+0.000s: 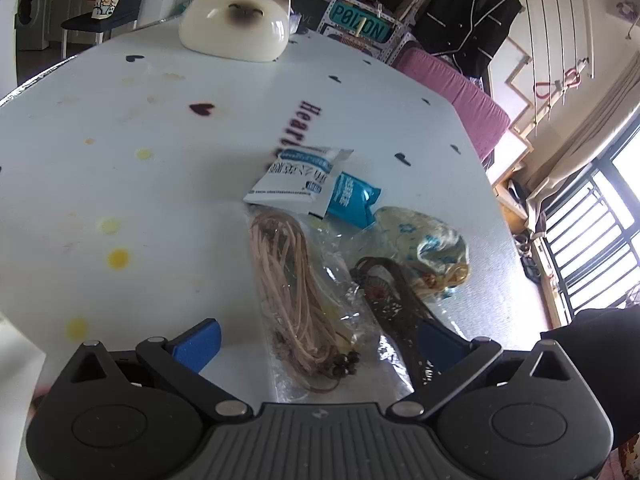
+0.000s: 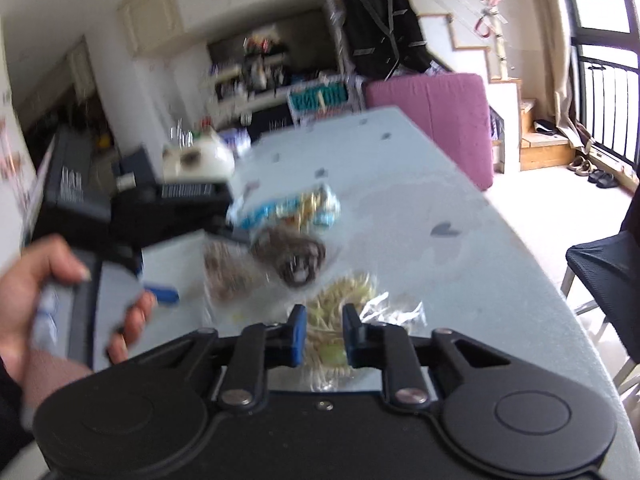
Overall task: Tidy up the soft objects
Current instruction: 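Grasp the bag of tan cord with left gripper while right grasps beaded-cord bag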
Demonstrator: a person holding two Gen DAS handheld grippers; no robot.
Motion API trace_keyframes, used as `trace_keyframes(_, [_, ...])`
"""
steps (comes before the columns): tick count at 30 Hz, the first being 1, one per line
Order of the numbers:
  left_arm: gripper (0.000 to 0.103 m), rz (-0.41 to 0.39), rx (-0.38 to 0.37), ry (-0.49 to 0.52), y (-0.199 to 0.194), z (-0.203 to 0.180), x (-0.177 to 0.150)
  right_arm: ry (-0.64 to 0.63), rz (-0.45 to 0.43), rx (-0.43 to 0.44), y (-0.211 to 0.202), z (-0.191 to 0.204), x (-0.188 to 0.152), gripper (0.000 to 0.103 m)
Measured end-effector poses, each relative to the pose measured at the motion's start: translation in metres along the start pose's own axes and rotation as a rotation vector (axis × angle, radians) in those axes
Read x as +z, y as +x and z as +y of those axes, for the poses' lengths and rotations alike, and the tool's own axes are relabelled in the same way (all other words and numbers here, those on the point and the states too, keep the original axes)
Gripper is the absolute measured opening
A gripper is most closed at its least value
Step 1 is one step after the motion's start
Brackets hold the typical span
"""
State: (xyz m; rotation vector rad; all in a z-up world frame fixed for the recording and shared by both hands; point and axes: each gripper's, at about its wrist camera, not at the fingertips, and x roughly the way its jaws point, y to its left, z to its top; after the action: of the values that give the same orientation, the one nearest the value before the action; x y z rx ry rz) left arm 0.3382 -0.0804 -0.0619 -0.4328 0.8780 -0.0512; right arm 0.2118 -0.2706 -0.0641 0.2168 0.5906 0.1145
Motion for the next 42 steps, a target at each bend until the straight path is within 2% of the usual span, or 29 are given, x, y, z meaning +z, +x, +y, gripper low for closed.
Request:
trace_keyframes(9, [0.103,-0.039,0.027,0.115,0.013,-0.007,-0.004,-0.182,0.006,-0.051,0.002,0.017,-0.021,0.020])
trace_keyframes(13, [0.103,-0.044,0.037,0.176,0.013,-0.009,-0.007,-0.221,0.017,-0.043,-0.003,0.015,-0.021,0.020])
trace_keyframes(20, [0.102,-0.041,0.121,0.357,0.016,-0.011,-0.016,-0.265,0.081,-0.022,-0.016,0.005,-0.013,0.021])
trace_keyframes(25, [0.102,-0.043,0.161,0.443,0.012,-0.003,-0.024,-0.303,0.105,-0.063,-0.029,-0.007,-0.012,0.023])
trace_keyframes(26, [0.100,-0.041,0.161,0.444,0.011,-0.001,-0.024,-0.318,0.109,-0.072,-0.031,-0.009,-0.013,0.025])
trace_keyframes(27, [0.098,-0.032,0.160,0.446,0.009,0.001,-0.025,-0.334,0.112,-0.085,-0.034,-0.011,-0.013,0.031])
trace_keyframes(28, [0.092,-0.024,0.155,0.455,0.007,0.003,-0.025,-0.354,0.113,-0.103,-0.036,-0.012,-0.013,0.035])
trace_keyframes(29, [0.087,-0.021,0.144,0.467,0.004,0.004,-0.025,-0.370,0.110,-0.126,-0.039,-0.014,-0.012,0.046])
trace_keyframes(30, [0.084,-0.020,0.129,0.484,0.000,0.006,-0.026,-0.374,0.101,-0.148,-0.042,-0.016,-0.010,0.053])
trace_keyframes(31, [0.080,-0.017,0.114,0.499,-0.003,0.007,-0.027,-0.356,0.088,-0.159,-0.045,-0.018,-0.006,0.053])
trace_keyframes(32, [0.079,-0.013,0.103,0.508,-0.005,0.008,-0.028,-0.314,0.078,-0.155,-0.048,-0.021,-0.001,0.056])
trace_keyframes(35, [0.076,-0.012,0.079,0.515,-0.009,0.011,-0.028,-0.120,0.059,-0.098,-0.047,-0.028,0.013,0.078])
trace_keyframes(38, [0.076,-0.015,0.063,0.524,-0.010,0.009,-0.029,0.028,0.096,-0.084,-0.032,-0.027,0.020,0.081])
trace_keyframes(42, [0.075,0.005,0.024,0.576,-0.017,0.009,-0.038,0.047,0.125,-0.140,-0.010,-0.013,0.016,0.087])
